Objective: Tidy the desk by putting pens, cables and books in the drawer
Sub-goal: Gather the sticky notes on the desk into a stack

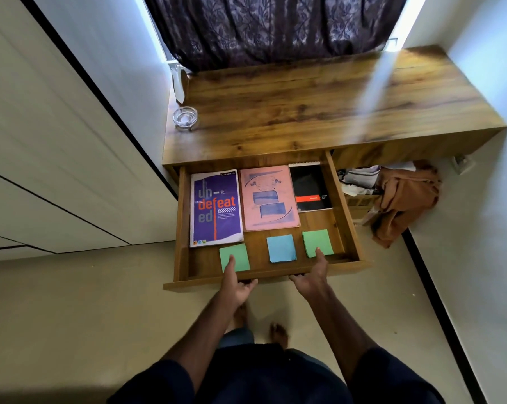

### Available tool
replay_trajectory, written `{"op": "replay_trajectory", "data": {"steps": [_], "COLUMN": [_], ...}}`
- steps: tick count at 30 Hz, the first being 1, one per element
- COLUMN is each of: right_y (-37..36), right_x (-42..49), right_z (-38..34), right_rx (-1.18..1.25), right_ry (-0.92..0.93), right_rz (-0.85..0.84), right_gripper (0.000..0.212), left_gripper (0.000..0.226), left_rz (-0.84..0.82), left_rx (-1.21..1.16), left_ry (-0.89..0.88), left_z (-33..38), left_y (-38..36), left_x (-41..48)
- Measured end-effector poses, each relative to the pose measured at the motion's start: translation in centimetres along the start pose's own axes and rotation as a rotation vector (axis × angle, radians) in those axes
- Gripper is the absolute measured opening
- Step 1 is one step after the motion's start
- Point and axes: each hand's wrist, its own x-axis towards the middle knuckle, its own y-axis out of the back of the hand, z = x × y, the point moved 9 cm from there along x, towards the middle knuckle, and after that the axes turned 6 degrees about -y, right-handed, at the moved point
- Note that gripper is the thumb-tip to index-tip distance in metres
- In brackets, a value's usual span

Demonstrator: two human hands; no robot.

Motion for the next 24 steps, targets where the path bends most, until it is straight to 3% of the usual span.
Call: {"op": "replay_trajectory", "data": {"steps": [13, 24], "right_y": [-7.6, -18.2], "right_x": [5.2, 14.2], "right_z": [-3.9, -9.4], "right_rx": [0.110, 0.139], "right_ry": [-0.040, -0.031], "right_rz": [-0.051, -0.058], "right_gripper": [0.058, 0.070], "left_gripper": [0.071, 0.088], "left_rz": [-0.048, -0.051], "left_rx": [-0.080, -0.083], "left_ry": [-0.075, -0.066], "left_z": [5.7, 14.5], "left_y": [-7.1, -17.0], "left_x": [4.0, 12.3]}}
